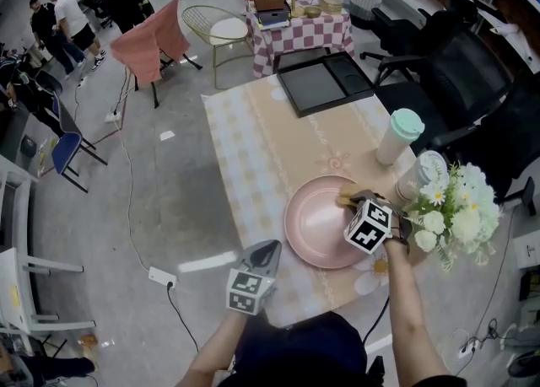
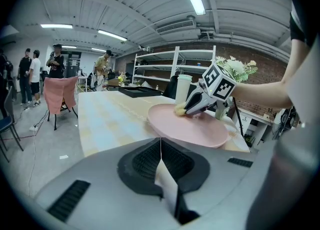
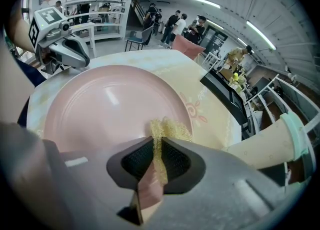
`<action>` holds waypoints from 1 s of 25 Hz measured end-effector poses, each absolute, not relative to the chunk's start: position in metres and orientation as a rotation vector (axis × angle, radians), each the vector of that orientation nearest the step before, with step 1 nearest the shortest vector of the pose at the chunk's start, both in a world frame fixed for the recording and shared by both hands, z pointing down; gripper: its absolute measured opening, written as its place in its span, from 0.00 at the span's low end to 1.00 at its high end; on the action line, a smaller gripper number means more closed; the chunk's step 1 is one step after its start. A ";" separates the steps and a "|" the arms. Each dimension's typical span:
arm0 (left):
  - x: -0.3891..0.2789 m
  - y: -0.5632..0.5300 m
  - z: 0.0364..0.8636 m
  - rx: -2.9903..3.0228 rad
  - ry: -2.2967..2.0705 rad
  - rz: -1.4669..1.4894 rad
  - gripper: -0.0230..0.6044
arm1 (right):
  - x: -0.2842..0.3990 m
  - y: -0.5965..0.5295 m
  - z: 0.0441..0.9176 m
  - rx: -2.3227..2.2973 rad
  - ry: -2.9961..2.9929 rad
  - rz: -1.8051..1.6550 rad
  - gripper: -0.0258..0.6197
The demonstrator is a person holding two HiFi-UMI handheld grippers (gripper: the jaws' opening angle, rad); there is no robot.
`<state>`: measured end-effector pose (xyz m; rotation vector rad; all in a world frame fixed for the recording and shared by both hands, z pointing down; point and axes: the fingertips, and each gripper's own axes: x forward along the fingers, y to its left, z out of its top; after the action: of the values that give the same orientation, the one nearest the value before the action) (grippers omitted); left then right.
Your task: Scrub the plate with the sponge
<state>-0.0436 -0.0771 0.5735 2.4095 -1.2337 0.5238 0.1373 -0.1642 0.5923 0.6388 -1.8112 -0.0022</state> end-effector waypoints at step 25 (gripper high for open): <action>-0.042 -0.077 0.573 2.426 -1.227 0.526 0.06 | 0.142 -0.136 0.595 0.675 -1.823 0.050 0.12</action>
<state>-0.0423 -0.0770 0.5733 2.4264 -1.2273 0.5256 0.1422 -0.1362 0.5948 0.6746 -1.8233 0.0504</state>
